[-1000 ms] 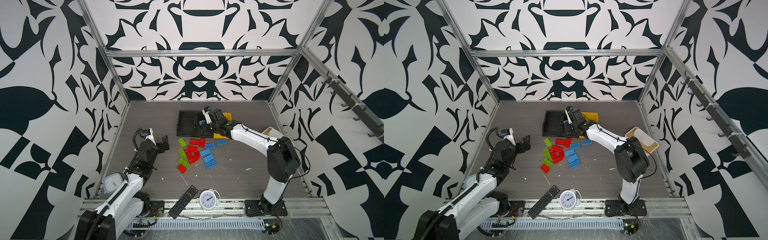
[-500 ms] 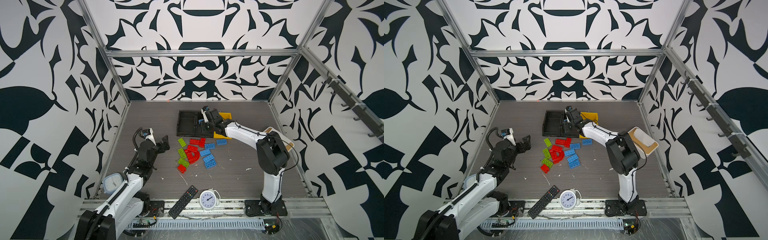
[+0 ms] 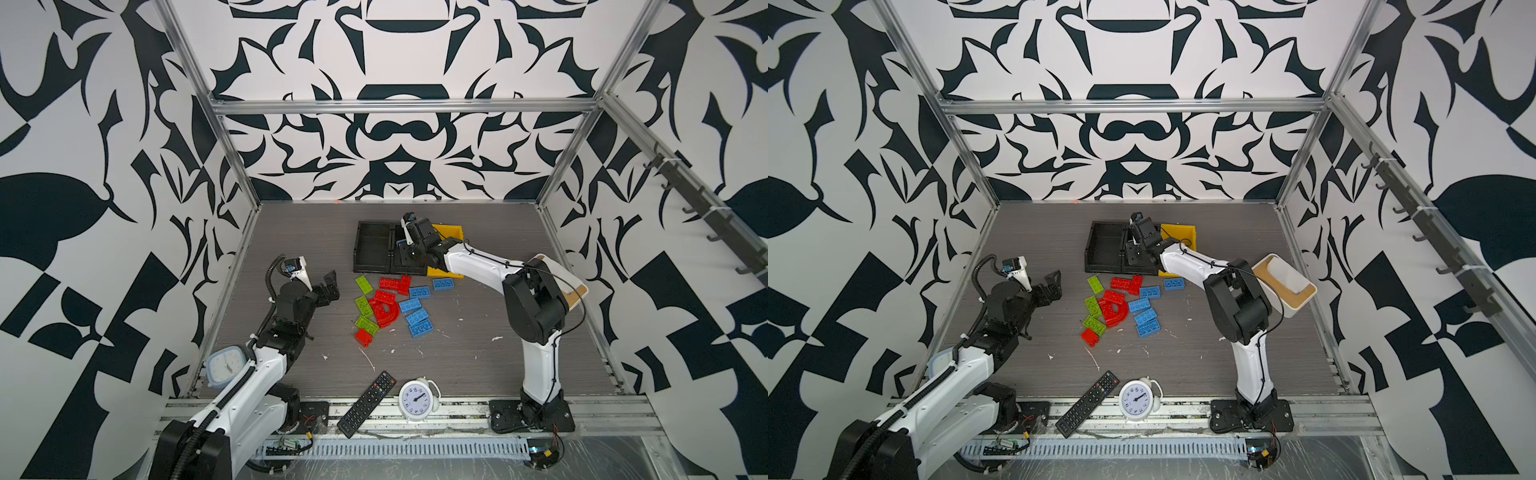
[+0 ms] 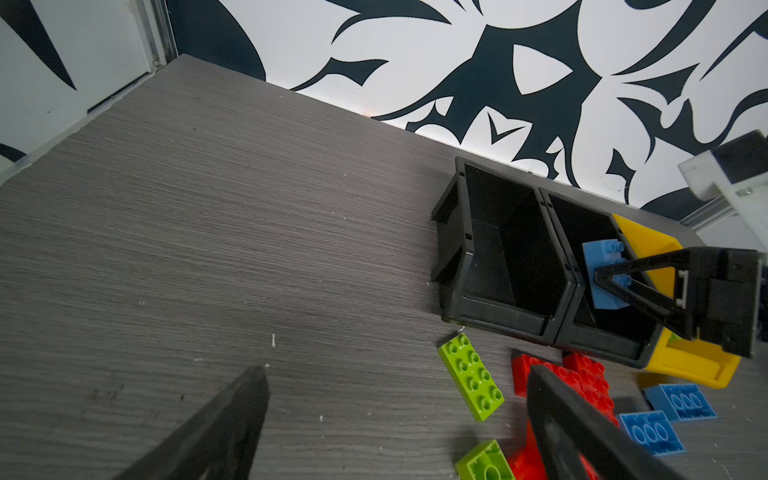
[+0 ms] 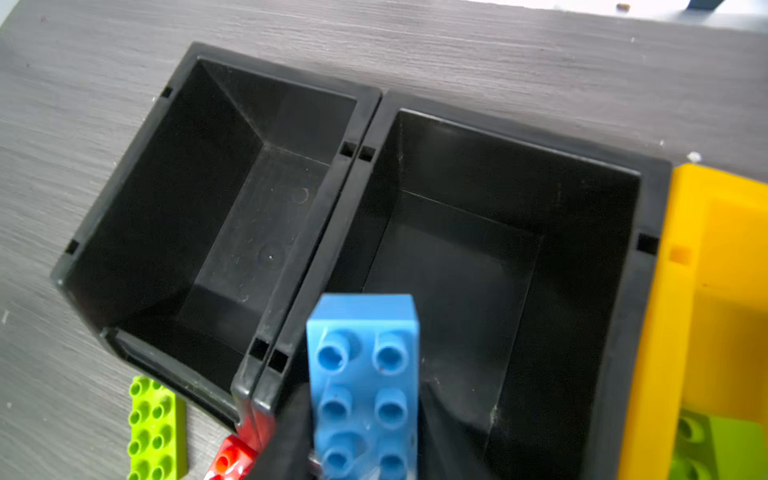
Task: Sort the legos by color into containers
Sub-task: 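Carry the blue 2x4 brick into the black bin beside the yellow bin and open, then move the right gripper back over the blue bricks in the pile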
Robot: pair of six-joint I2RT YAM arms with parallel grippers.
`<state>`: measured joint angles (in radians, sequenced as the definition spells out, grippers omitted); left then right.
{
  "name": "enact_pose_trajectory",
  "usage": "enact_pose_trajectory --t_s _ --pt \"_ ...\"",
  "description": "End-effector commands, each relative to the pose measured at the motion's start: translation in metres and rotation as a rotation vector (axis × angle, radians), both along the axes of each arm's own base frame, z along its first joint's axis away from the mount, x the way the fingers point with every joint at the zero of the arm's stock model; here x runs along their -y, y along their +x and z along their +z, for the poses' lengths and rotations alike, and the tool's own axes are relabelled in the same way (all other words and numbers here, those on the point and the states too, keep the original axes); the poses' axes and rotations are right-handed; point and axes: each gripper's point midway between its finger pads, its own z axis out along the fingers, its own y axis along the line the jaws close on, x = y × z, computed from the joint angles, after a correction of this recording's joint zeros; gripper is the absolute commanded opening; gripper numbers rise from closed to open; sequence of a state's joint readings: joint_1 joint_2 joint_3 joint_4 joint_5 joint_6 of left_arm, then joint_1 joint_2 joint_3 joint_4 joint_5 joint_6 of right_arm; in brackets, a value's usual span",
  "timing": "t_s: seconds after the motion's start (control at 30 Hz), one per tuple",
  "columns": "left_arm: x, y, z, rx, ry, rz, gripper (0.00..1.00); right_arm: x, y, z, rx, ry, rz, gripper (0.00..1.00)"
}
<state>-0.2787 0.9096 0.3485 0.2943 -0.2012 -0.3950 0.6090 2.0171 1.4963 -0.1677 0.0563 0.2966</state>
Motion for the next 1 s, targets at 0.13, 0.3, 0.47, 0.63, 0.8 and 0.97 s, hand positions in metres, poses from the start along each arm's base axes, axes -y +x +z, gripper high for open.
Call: enact_pose_trajectory --t_s 0.13,0.3,0.47,0.63,0.8,0.97 --pt "0.000 0.003 0.003 0.008 -0.017 0.004 0.99 -0.004 -0.001 0.037 0.051 0.037 0.035 0.63" --pt "-0.002 0.001 0.005 0.016 -0.014 0.012 0.99 -0.018 -0.035 0.050 0.052 0.036 0.127 0.64" --pt "-0.002 0.000 0.006 0.021 -0.013 0.009 0.99 -0.025 -0.099 0.064 0.073 -0.035 0.215 0.66" --pt "-0.001 0.000 0.009 0.022 -0.016 0.005 0.99 0.011 -0.140 0.052 0.034 -0.137 0.164 0.67" --pt "0.000 -0.002 0.010 0.041 -0.025 -0.002 0.99 0.037 -0.173 0.035 -0.043 -0.131 0.141 0.69" --pt "0.000 0.000 0.008 0.031 -0.020 0.002 0.99 0.032 -0.198 0.017 -0.144 -0.157 0.200 0.71"
